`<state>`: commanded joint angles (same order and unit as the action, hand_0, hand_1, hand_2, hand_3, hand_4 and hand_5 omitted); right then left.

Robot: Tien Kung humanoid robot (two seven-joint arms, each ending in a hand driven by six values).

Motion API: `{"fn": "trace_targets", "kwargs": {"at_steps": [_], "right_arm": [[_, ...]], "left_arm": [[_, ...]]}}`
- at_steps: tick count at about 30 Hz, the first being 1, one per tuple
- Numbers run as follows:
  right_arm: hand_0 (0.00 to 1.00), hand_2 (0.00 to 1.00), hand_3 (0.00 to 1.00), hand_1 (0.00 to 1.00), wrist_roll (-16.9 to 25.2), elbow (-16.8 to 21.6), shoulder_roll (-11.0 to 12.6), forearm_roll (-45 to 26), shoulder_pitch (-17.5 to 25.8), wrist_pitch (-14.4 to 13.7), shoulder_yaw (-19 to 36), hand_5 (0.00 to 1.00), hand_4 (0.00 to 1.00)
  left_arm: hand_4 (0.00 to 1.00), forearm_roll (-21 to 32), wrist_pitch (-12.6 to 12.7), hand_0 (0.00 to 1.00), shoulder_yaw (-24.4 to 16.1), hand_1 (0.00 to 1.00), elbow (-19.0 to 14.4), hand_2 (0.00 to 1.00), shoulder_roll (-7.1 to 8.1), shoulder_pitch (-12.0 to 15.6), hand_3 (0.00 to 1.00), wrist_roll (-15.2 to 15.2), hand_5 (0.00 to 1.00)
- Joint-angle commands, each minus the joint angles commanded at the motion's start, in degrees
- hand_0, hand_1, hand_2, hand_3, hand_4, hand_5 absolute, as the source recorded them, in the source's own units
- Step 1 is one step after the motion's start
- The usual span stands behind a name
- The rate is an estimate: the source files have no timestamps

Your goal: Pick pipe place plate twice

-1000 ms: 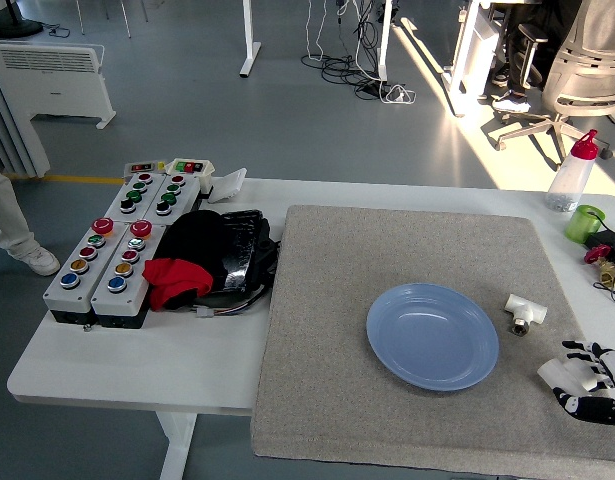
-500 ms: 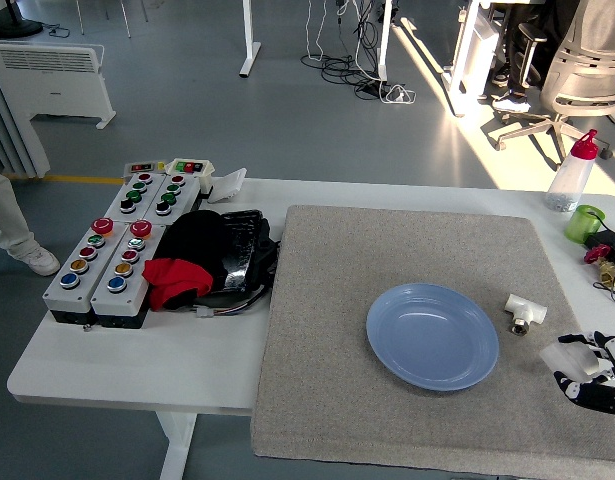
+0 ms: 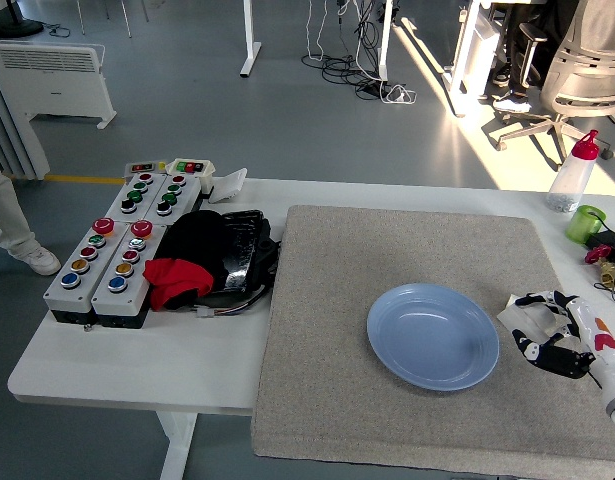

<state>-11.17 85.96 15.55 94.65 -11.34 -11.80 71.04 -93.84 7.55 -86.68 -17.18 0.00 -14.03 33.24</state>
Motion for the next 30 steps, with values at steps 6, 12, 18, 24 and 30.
{"fn": "trace_targets", "kwargs": {"at_steps": [6,12,18,24,30], "right_arm": [[0.525,0.543,0.591,0.531,-1.55,-3.8,-0.58,0.05,-5.27,2.14,-6.01,0.148,0.325],[0.707,0.647,0.642,0.654,-2.69,-7.92,-1.61,2.52,-10.57,6.39,-11.18,0.177,0.382],[0.951,0.953,0.877,0.863,-1.94,-9.44,-2.13,7.42,-12.38,9.37,-12.12,0.314,0.697],[0.993,0.998,0.945,0.893,-1.15,-9.65,-2.01,8.17,-12.45,10.51,-11.14,0.344,0.759],[0.998,0.998,0.973,0.9,-1.08,-9.96,-1.62,6.84,-11.8,9.03,-9.23,0.394,0.803]], "left_arm": [[0.41,0.11,0.04,0.585,0.08,0.578,-0.04,0.583,0.0,0.16,0.485,0.09,0.998],[0.41,0.58,0.13,0.585,0.36,0.578,0.0,0.583,0.0,0.16,0.485,0.01,0.998],[0.41,1.09,0.22,0.585,0.63,0.578,0.05,0.583,0.0,0.02,0.485,-0.08,0.998],[0.411,1.4,0.29,0.585,0.81,0.578,0.06,0.583,0.0,-0.22,0.485,-0.13,0.998],[0.41,1.74,0.35,0.585,1.01,0.578,0.08,0.583,0.0,-0.33,0.485,-0.17,0.998]]}}
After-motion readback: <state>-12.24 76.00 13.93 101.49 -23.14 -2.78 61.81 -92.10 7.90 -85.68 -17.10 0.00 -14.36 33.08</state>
